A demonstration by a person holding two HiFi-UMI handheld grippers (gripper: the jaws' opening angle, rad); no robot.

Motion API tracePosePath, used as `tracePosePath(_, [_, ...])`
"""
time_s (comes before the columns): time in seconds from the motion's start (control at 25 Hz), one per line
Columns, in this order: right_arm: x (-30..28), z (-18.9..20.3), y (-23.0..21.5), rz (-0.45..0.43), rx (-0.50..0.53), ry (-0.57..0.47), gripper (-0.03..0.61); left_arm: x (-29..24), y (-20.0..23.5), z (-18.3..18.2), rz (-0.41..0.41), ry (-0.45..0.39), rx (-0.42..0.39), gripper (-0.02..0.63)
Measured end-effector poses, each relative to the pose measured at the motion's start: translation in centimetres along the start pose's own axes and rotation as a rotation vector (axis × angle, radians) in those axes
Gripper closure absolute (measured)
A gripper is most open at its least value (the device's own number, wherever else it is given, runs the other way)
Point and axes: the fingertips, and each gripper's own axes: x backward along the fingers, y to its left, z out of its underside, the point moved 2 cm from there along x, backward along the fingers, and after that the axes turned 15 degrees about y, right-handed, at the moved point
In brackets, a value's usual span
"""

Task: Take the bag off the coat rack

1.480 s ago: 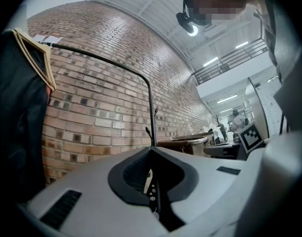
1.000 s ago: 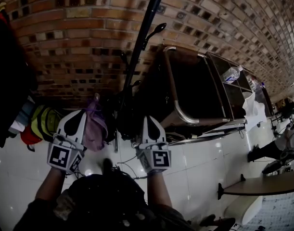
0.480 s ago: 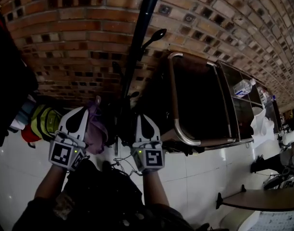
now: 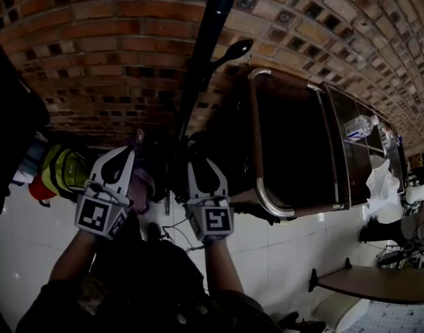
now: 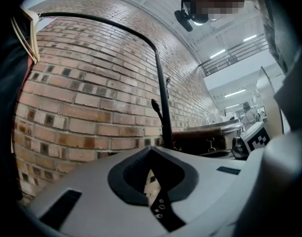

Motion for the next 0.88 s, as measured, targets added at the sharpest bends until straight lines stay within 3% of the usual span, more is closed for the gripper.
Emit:
tracePosePath(0.12, [-1.5,0.9,0.5,-0.012,0.009,0.037,0.395,-0.9,0.7,0.2,0.013,0.002,0.014,0.592])
tracePosePath(0.36, [-4.5,2.7,1.3,-0.012,0.018,0.097,0.350,-3.4,2.4,1.6,0.042,0.030,0.031,0.592])
tracePosePath(0.56, [-7.1,4.6,0.8,0.003,0.044,0.156,0.341,-5.6,3.2,2.1,0.085,0.048,0.031,0.592])
tracePosePath(0.88, [-10.2,7.8,0.9,-0.042,0.107,0.239,0.354,-8.1,3.7,2.3,0.117,0.071,0.028,0.592])
